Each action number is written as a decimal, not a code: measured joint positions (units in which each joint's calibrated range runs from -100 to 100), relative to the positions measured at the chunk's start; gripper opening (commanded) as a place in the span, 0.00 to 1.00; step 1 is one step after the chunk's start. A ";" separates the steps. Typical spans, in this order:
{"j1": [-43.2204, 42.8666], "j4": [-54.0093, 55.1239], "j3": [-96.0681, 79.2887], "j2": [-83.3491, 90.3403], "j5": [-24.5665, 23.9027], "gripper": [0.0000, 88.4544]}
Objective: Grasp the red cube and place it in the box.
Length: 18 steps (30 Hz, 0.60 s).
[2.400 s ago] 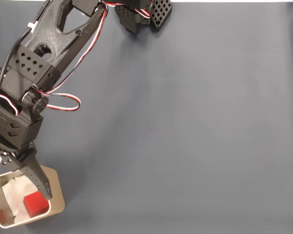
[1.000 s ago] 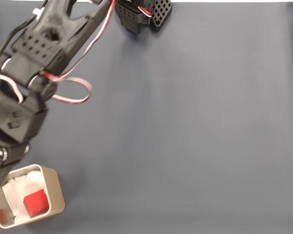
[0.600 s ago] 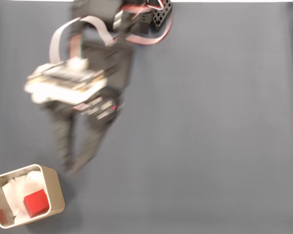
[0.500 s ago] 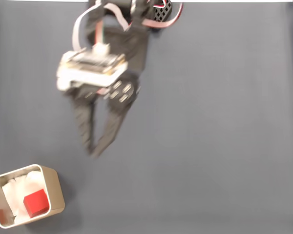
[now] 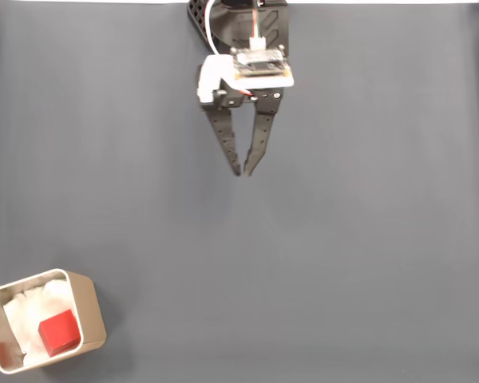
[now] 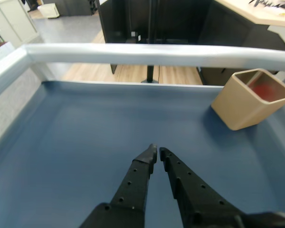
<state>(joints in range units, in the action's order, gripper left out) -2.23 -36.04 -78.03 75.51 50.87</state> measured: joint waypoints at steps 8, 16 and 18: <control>-1.93 -9.23 -14.65 12.51 -0.29 0.00; -1.63 -20.84 -19.98 18.93 -1.32 0.00; -1.04 -23.23 -20.71 19.71 -1.32 0.00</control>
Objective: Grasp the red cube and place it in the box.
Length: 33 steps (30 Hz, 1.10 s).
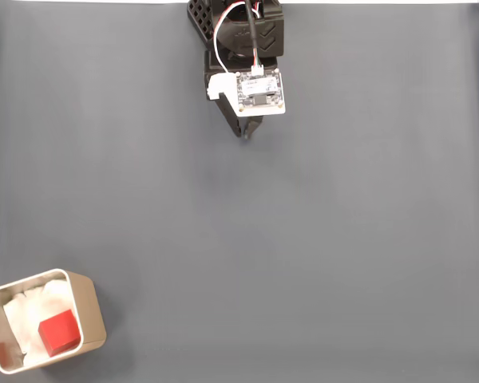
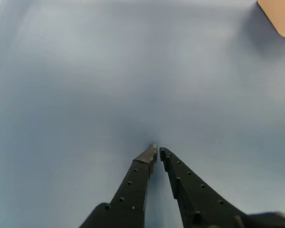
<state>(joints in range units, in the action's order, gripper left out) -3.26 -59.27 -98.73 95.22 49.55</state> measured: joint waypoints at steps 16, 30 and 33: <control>1.85 -15.12 -0.81 4.78 -0.34 0.00; 2.30 -15.35 -0.81 4.78 -0.34 0.01; 2.30 -15.35 -0.81 4.78 -0.34 0.01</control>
